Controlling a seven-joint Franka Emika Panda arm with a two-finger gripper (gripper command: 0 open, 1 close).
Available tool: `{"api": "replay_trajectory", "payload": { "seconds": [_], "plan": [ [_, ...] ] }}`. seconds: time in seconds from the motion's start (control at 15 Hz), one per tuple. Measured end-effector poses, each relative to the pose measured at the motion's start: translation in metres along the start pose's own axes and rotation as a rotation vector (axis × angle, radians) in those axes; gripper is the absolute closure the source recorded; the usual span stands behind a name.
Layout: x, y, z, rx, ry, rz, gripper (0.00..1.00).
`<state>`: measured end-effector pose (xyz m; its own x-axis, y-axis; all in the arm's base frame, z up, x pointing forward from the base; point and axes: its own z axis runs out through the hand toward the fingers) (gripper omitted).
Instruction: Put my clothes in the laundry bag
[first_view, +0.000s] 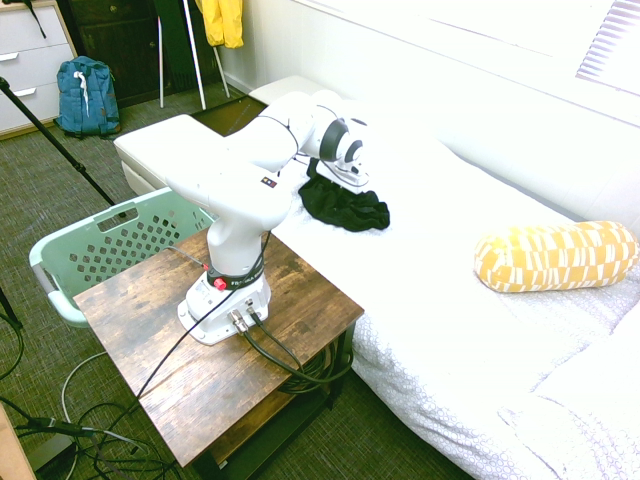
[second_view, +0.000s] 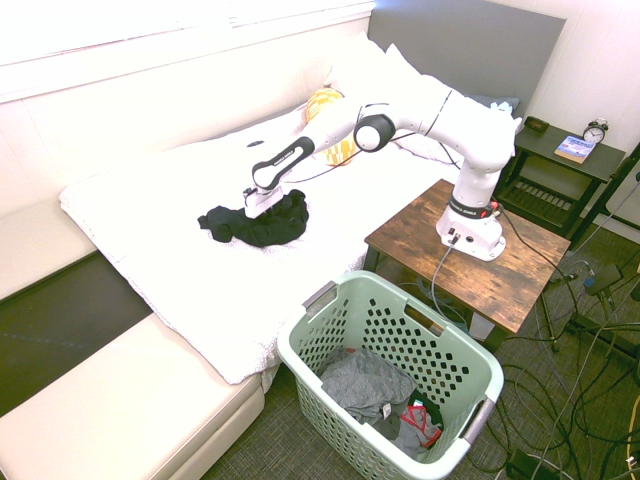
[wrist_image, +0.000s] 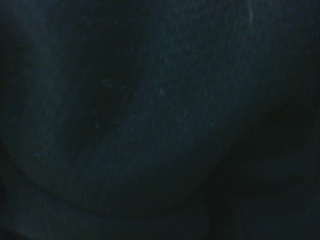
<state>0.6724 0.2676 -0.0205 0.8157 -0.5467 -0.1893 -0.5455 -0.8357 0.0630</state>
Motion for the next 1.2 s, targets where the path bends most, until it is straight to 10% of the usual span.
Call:
{"api": "replay_trajectory", "payload": {
  "seconds": [0.73, 1.2],
  "plan": [
    [-0.142, -0.036, -0.217, 0.05, 0.135, -0.146, 1.0],
    [-0.359, -0.012, -0.235, -0.064, 0.19, -0.289, 1.0]
  ]
}}
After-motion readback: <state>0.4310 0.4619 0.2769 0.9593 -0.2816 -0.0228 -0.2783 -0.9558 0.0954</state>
